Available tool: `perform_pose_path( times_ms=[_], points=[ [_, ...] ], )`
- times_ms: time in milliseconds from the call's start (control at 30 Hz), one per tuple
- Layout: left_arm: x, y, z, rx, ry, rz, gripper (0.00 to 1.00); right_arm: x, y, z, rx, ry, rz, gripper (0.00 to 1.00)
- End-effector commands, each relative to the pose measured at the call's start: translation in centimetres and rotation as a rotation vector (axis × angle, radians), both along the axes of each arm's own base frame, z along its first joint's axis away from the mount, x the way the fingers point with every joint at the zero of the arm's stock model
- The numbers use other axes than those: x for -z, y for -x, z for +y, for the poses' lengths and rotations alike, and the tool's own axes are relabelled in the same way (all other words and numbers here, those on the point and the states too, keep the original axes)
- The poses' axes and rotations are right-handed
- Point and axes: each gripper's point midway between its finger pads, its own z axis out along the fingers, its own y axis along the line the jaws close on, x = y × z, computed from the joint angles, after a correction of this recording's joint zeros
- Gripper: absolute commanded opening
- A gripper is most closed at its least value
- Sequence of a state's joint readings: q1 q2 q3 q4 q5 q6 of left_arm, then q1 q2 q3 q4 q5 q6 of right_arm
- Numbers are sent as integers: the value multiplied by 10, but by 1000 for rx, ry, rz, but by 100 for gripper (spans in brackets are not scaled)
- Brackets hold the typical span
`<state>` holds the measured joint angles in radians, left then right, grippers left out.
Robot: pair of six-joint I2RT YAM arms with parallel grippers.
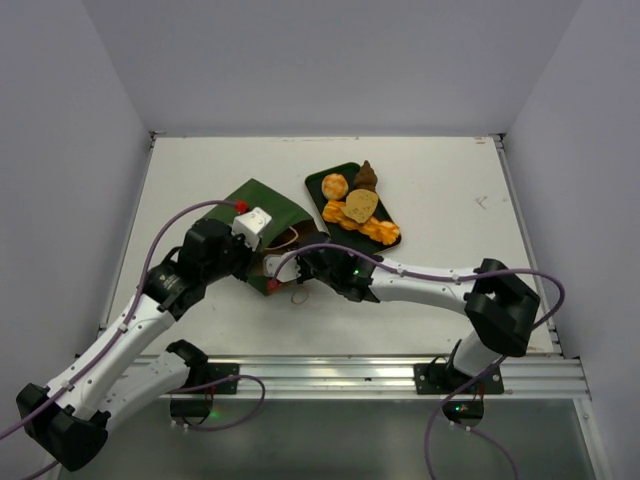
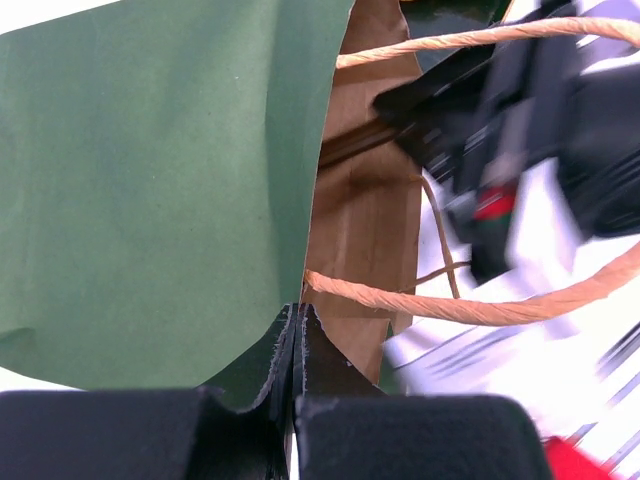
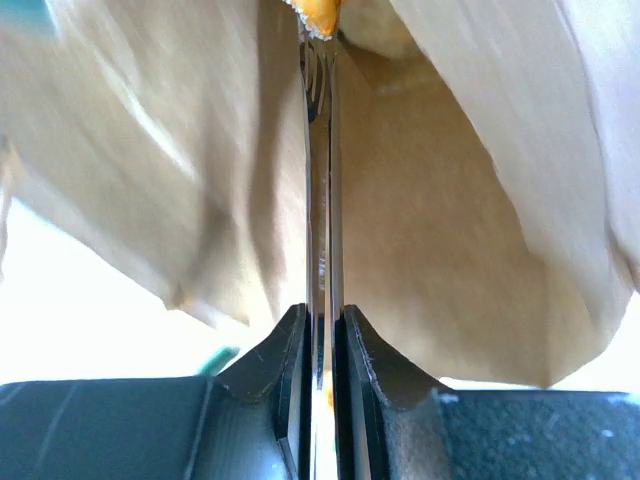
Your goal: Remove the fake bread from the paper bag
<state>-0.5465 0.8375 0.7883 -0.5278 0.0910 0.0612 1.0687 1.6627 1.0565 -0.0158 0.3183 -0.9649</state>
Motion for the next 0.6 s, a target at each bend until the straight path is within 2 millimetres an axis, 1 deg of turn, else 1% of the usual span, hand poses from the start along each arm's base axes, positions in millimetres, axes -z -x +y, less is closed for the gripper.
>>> perform_pose_path(
  times_ms=[0,33,67,133,200,233,300,367,400,433,467,500,567],
  points=[
    [-14,-9,-5,-17,47,-63,0,-31,4,-17,23,-95,-1,0],
    [-15,-10,-5,-23,49,-67,0,-39,7,-21,16,-116,2,0],
    [-15,-11,-4,-29,47,-70,0,-37,8,-28,26,-117,14,0],
    [-15,-14,-3,-37,48,-78,0,-44,12,-39,30,-134,18,0],
    [-15,-16,-3,-50,49,-83,0,-47,18,-45,24,-143,31,0],
    [-15,-17,-3,-54,49,-83,0,-53,22,-50,24,-160,33,0],
    [-16,-21,-1,-77,44,-92,0,-52,28,-58,19,-159,50,0],
    [-16,-23,0,-85,43,-96,0,-58,29,-70,36,-172,51,0],
    [-18,-27,4,-113,38,-110,0,-55,32,-75,38,-159,71,0],
    [-19,-28,5,-120,36,-113,0,-55,30,-82,60,-162,81,0],
    [-19,-30,8,-140,31,-120,0,-60,30,-86,64,-175,81,0],
    [-21,-32,8,-149,33,-128,0,-56,33,-91,62,-165,112,0],
    [-23,-36,12,-179,27,-140,0,-63,33,-97,75,-185,132,0]
  ],
)
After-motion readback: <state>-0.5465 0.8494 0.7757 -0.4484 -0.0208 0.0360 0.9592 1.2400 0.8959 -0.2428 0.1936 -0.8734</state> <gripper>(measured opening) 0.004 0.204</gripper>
